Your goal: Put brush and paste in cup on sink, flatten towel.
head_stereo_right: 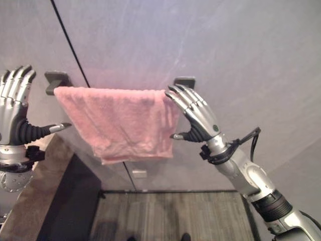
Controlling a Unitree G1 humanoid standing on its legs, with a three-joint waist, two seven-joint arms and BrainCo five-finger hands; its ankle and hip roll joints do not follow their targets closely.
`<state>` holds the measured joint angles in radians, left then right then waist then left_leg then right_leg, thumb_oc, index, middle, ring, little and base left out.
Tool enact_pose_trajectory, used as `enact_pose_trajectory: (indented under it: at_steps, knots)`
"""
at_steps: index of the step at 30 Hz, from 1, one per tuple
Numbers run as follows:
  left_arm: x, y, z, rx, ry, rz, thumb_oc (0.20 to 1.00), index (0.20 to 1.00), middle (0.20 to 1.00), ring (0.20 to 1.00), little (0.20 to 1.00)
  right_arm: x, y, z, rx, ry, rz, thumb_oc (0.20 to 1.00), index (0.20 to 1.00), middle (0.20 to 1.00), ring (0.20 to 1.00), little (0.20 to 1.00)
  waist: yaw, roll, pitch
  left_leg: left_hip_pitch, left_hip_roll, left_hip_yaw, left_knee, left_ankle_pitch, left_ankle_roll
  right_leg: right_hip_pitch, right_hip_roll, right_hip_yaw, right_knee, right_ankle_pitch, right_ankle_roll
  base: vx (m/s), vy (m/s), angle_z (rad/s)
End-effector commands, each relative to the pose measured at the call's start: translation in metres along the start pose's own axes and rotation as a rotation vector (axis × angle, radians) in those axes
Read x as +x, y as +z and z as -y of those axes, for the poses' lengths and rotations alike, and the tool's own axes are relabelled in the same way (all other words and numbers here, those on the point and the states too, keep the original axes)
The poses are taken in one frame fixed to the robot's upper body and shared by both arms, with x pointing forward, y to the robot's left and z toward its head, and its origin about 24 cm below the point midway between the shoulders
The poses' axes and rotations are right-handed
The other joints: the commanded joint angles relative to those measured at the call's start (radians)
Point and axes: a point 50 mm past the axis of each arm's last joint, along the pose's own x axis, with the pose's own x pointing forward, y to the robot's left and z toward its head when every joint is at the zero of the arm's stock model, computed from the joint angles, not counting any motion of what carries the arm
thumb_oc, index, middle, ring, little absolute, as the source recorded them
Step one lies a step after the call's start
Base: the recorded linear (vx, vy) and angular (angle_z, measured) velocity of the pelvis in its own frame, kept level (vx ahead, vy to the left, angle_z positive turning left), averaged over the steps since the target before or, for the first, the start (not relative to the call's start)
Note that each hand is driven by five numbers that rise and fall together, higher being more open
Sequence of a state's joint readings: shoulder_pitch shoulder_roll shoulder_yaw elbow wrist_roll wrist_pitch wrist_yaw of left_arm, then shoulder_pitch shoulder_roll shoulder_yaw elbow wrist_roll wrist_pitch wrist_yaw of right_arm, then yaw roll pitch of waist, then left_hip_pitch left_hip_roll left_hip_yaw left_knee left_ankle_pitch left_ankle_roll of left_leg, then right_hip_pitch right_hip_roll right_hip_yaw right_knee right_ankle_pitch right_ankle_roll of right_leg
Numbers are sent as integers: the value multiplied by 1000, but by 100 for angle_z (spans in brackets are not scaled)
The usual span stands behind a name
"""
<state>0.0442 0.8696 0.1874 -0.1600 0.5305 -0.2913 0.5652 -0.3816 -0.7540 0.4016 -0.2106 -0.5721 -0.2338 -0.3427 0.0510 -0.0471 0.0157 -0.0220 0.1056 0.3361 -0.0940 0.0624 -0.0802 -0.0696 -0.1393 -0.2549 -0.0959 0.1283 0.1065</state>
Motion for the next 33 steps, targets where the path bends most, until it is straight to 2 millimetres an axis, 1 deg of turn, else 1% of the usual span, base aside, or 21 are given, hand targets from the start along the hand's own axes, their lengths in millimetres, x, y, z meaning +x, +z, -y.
enact_pose_trajectory:
  at_steps: [1,2,3,5,6,7,14,18,20,22,24,25,26,27,28,29,30,32,33]
  knots:
    - [15,3,-1,27,-38,86,1000,1000,1000,1000,1000,25,13,24,-70,-82,118,1000,1000,1000,1000,1000,0,-2,18,-12,42,15,7,28,-63,34,-114,-33,9,27,116,0,0,0]
    - [15,5,1,15,-49,91,1000,1000,1000,1000,1000,27,14,23,-69,-86,123,1000,1000,1000,1000,1000,0,-2,21,-16,41,13,7,29,-63,31,-116,-33,9,28,116,-11,13,4]
    - [13,7,10,-15,-88,95,1000,1000,1000,1000,1000,30,15,20,-67,-78,127,1000,1000,1000,1000,1000,-2,-3,27,-23,40,13,7,30,-63,27,-119,-36,9,30,117,-11,13,4]
    - [14,8,13,-18,-102,96,1000,1000,1000,1000,1000,31,15,20,-71,-79,125,1000,1000,1000,1000,1000,-2,-3,29,-25,40,13,7,30,-62,25,-120,-36,9,31,118,-4,7,2]
    - [12,8,19,-25,-134,92,1000,1000,1000,1000,1000,31,15,18,-67,-73,123,1000,1000,1000,1000,1000,-5,-3,31,-27,39,13,7,30,-61,24,-121,-35,9,32,118,0,0,0]
    - [11,9,29,-36,-193,104,1000,1000,1000,1000,1000,33,15,14,-70,-51,125,1000,1000,1000,1000,1000,-8,-3,35,-30,38,15,7,30,-61,21,-121,-34,9,33,119,0,0,0]
    - [16,10,39,60,-300,199,1000,1000,1000,1000,1000,31,15,11,-71,-36,132,1000,1000,1000,1000,1000,-26,0,38,-34,38,22,7,30,-59,9,-121,-27,9,38,123,0,0,0]
    - [13,4,42,117,-364,207,1000,1000,1000,1000,1000,28,13,9,-71,-18,120,1000,1000,1000,1000,1000,-31,0,40,-29,38,35,7,28,-55,-2,-117,-11,9,41,124,7,3,-2]
    - [8,-3,43,161,-441,209,1000,1000,1000,1000,1000,27,12,7,-87,15,124,1000,1000,1000,1000,1000,-33,3,41,-24,40,42,7,27,-55,-5,-115,-5,9,42,124,20,1,-4]
    - [4,-5,43,163,-478,201,1000,1000,1000,1000,1000,26,12,6,-87,30,124,1000,1000,1000,1000,1000,-34,5,41,-20,41,45,7,27,-56,-5,-113,-1,9,42,124,19,-7,-4]
    - [-7,-14,46,133,-529,127,1000,1000,1000,1000,1000,25,9,5,-91,54,111,1000,1000,1000,1000,1000,-35,5,42,-15,42,49,7,25,-56,-5,-111,2,9,40,123,17,-7,-5]
    - [-7,-15,46,131,-530,124,1000,1000,1000,1000,1000,25,9,5,-90,56,112,1000,1000,1000,1000,1000,-36,6,42,-14,42,50,7,24,-56,-4,-111,3,9,40,123,26,-7,-13]
    - [-17,-23,47,124,-559,59,1000,1000,1000,1000,1000,24,6,4,-113,86,103,1000,1000,1000,1000,1000,-36,7,43,-6,43,55,7,21,-55,-2,-107,8,9,37,120,19,-5,-17]
    - [-18,-24,47,123,-559,57,1000,1000,1000,1000,1000,24,6,4,-113,88,104,1000,1000,1000,1000,1000,-36,8,43,-5,43,56,7,20,-55,-2,-107,9,9,36,120,50,-1,-18]
    - [-25,-29,48,116,-583,15,1000,1000,1000,1000,1000,24,4,3,-134,114,100,1000,1000,1000,1000,1000,-36,9,43,7,43,58,7,12,-55,6,-105,12,9,29,123,25,1,-10]
    - [-28,-31,48,118,-591,-4,1000,1000,1000,1000,1000,24,4,3,-152,129,108,1000,1000,1000,1000,1000,-37,9,43,11,42,62,7,15,-53,4,-103,17,9,32,119,66,6,-7]
    - [-36,-38,48,121,-608,-58,1000,1000,1000,1000,1000,25,1,4,-191,155,112,1000,1000,1000,1000,1000,-37,11,40,28,43,67,7,6,-53,16,-100,23,9,20,120,24,-8,-14]
    - [-45,-46,46,141,-618,-111,1000,1000,1000,1000,1000,24,-4,4,-244,189,109,1000,1000,1000,1000,1000,-38,11,39,40,45,74,7,9,-50,24,-95,27,9,17,113,38,-18,-25]
    - [-49,-52,46,159,-630,-149,1000,1000,1000,1000,1000,25,-9,7,-297,217,104,1000,1000,1000,1000,1000,-38,9,36,49,47,77,7,8,-50,33,-91,27,11,8,109,63,-22,-17]
